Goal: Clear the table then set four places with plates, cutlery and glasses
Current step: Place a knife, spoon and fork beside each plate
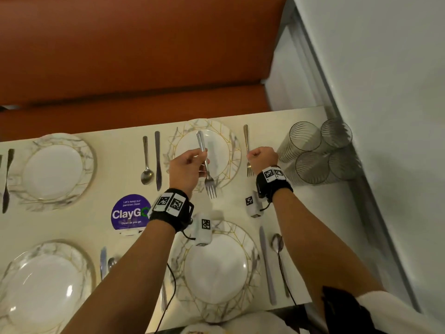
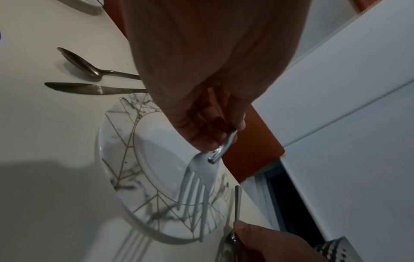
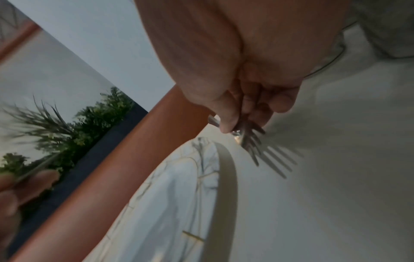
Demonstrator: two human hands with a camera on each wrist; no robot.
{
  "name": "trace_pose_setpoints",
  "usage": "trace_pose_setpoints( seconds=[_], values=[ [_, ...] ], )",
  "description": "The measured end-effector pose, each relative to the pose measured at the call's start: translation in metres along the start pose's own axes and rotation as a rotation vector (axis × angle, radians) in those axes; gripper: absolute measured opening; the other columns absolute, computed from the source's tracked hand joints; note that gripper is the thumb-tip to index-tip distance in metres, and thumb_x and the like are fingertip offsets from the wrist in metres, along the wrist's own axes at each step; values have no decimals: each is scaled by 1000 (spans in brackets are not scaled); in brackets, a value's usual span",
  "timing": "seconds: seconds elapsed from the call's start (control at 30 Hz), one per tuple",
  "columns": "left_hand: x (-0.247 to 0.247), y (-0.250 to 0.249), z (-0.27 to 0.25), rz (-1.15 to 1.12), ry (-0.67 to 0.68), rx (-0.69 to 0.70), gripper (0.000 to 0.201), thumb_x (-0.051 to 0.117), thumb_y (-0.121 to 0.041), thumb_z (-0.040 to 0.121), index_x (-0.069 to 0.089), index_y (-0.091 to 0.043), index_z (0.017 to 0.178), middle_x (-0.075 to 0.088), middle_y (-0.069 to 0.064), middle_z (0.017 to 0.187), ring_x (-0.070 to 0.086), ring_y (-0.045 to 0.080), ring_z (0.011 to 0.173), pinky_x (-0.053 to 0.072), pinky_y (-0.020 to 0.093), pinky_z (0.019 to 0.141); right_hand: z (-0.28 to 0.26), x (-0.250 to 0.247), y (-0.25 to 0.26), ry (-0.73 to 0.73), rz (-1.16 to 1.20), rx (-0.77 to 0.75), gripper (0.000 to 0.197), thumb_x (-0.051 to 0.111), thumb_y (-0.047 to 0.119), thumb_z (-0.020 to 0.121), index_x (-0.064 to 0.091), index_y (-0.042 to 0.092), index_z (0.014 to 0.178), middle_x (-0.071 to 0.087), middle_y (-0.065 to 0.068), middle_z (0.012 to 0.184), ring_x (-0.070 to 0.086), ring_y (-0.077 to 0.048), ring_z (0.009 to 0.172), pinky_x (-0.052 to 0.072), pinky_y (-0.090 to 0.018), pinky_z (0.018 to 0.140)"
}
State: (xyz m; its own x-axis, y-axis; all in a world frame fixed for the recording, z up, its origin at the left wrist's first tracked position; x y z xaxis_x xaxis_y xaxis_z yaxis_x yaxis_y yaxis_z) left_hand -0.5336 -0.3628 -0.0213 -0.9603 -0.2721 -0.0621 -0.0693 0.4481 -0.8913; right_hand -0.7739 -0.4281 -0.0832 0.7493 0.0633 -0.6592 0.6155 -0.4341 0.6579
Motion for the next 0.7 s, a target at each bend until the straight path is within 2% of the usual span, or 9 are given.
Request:
trace_pose_setpoints(
  seconds=[0.07,0.2,0.33,0.47,0.7],
  values=[
    [1,3,2,2,0,-20,12,70,-15,98,76,-9,106,74,14,89,65,23,75,61,28,65,8,6,-4,15,-32,20,14,65,9,90,78,5,89,76,-6,88,66,-16,76,42,-9,57],
    [1,5,6,13,-7,-36,8,69,-14,99,76,-13,102,73,14,88,64,23,74,59,25,62,18,12,-8,0,-27,51,10,69,12,89,76,8,84,77,-11,88,73,-25,83,59,-28,74],
    [1,7,5,18,-4,-39,10,68,-15,99,75,-12,106,74,11,88,65,20,74,62,27,66,25,15,-12,-5,-25,78,11,69,13,88,74,8,80,76,-12,82,74,-28,77,64,-41,73],
    [0,12,4,18,-13,-36,13,69,-16,99,76,-10,108,74,9,87,66,19,74,60,26,65,28,15,-12,-25,-37,81,12,70,15,89,75,4,88,76,-13,85,72,-28,79,63,-37,76],
    [-1,16,0,9,-15,-40,15,67,-15,100,75,-8,111,73,11,90,66,19,75,59,23,64,34,18,-8,-7,-70,79,14,68,16,90,78,6,84,76,-11,80,73,-27,75,63,-36,74]
  ],
)
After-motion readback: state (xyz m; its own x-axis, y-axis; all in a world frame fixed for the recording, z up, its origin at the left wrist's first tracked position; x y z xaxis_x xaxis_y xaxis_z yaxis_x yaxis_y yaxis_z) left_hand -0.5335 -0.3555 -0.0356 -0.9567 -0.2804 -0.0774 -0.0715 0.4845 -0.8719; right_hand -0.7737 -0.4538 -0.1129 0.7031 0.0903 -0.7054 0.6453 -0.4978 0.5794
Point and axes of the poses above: each hand's wrist, its own z-axis towards the middle knuckle, its own x-axis out of the palm, y = z × x, the point moved 5 cm from there along z, towards the middle knuckle
